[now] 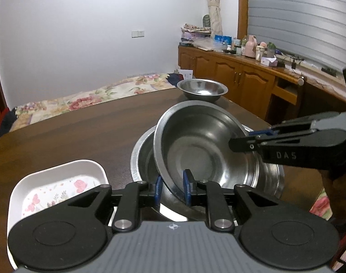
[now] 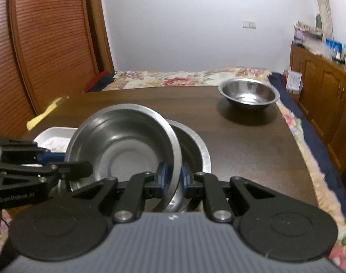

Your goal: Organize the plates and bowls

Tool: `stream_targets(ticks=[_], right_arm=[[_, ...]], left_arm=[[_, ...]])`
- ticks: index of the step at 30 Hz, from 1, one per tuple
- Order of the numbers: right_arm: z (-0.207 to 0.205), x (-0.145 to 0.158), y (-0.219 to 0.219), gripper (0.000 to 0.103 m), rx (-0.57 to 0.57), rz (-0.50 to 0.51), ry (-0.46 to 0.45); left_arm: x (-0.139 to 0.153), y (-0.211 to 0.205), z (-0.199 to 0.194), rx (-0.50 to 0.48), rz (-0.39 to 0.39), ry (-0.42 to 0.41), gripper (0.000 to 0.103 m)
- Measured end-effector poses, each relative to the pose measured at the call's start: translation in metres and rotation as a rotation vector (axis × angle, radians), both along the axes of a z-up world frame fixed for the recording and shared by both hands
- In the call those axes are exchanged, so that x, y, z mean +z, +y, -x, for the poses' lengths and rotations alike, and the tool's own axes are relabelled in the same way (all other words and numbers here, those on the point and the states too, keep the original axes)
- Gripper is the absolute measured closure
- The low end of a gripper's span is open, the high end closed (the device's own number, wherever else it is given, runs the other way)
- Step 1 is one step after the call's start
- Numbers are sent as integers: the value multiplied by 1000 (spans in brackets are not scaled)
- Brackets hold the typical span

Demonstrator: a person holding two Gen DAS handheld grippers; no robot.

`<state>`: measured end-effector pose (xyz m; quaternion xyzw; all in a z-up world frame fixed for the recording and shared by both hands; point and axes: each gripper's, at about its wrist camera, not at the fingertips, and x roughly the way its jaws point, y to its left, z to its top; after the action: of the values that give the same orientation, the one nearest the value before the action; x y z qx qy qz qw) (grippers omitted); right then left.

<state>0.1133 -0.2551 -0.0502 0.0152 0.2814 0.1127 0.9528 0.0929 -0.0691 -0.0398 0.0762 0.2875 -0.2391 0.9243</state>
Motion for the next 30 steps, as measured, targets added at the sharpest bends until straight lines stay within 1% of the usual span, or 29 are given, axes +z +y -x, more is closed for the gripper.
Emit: stream_targets(ticks=[5,7,14,17,19,20,21,24,30], right_arm=[[2,-1,0,87,-5,37,-19],[2,0,0,87,0,42,-15],[4,3,7,87,43,108,-6],[5,3,8,87,55,118,-1],[5,4,8,87,58,117,1],[5,4,6,87,59,111,1],[4,4,4,87,57,98,-1],[3,4,-5,88,48,24,6],[3,3,-2,88,45,24,1]], left_arm=[[-2,-3,1,6,-16,-20,81],[-3,-3,1,11,-17,-25,81],[-4,-3,0,22,-15,-33,81],[-4,-3,0,27,-14,-35,81],[-4,-3,2,27,-4,-33,81],[-4,-2,3,23,5,-35,74],[-3,-1,3,20,12,-38,73],[-4,-1,4,17,13,-39,73],[-1,2,3,25,24,-40,74]])
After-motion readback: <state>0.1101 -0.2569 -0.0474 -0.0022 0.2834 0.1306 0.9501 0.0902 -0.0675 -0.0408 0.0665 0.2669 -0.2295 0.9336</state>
